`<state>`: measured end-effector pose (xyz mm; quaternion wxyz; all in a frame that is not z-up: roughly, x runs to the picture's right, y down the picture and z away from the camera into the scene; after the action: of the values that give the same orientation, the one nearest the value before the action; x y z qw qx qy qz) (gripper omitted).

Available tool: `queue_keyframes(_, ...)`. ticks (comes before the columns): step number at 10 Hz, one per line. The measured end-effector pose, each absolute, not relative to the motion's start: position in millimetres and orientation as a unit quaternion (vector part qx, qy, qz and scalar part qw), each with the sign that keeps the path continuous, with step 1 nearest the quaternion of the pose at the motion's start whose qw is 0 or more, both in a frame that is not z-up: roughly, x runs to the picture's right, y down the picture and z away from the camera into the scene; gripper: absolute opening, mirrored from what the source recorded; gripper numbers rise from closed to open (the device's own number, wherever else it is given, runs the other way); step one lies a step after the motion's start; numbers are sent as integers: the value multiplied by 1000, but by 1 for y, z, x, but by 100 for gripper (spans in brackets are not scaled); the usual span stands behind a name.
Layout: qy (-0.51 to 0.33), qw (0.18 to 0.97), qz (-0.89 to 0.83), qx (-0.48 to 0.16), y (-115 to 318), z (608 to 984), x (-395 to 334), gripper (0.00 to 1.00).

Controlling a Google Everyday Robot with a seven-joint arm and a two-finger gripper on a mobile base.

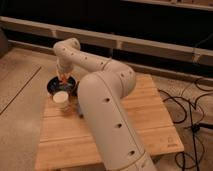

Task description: Place the pepper in the ceramic bowl

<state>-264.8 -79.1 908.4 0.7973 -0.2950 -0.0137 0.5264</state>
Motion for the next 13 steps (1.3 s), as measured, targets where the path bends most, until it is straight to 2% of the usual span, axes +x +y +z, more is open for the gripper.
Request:
queue_keyframes(5,-43,818,477,-317,-74,922,-302,1)
queue_keyframes(6,-43,818,477,-317,-74,922,-302,6)
queue_keyframes(8,-43,818,477,-317,-74,922,-302,26)
queue_keyframes(11,-42,818,477,-317,-74,922,-302,46)
queue_keyframes(13,-42,818,477,-317,-74,922,-302,47)
